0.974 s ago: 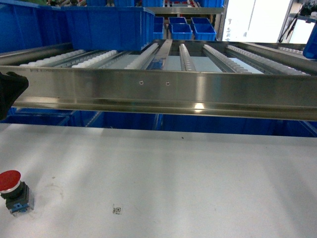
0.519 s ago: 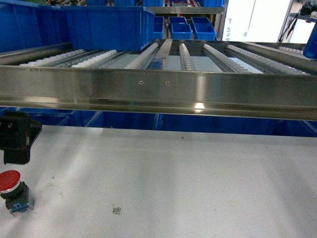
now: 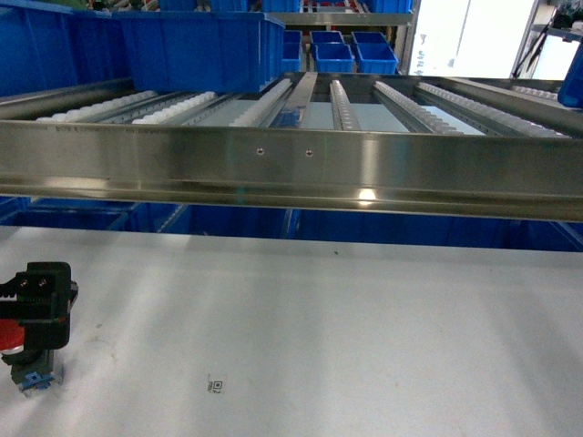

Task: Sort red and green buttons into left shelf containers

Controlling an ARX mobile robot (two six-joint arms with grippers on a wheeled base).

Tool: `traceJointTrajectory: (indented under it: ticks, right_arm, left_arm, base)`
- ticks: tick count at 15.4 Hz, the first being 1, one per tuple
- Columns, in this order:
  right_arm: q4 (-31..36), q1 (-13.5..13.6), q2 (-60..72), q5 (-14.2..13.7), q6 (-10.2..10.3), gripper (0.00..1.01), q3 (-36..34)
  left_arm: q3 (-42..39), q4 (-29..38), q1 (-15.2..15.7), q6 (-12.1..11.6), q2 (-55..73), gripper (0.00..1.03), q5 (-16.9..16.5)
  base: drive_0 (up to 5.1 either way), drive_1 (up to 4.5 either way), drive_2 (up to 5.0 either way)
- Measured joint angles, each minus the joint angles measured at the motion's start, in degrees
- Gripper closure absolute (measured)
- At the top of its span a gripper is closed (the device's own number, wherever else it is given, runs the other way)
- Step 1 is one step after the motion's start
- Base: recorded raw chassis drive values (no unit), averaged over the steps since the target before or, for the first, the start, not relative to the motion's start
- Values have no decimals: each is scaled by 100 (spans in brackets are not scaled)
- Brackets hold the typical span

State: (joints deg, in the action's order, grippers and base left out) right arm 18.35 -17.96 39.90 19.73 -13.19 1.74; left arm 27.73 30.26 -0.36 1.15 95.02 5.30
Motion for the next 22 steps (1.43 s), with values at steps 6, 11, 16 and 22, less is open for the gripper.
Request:
traceJointTrajectory:
  ticks: [6, 11, 16, 22]
  right_arm:
    - [0, 0, 0, 0, 0, 66, 0]
    - [0, 0, 0, 0, 0, 66, 0]
    - [0, 0, 0, 0, 0, 66, 0]
    - [0, 0, 0, 0, 0, 66, 0]
  left_arm:
    - [138, -39, 160, 42, 479, 5, -177]
    - [216, 197, 177, 2, 1082, 5, -225]
    - [262, -221, 0, 192, 1012, 51, -175]
    - [282, -310, -48, 291, 881, 71, -227]
  base:
    - [0, 0, 0]
    - [0, 0, 0]
    - [0, 0, 0]
    - [0, 0, 0]
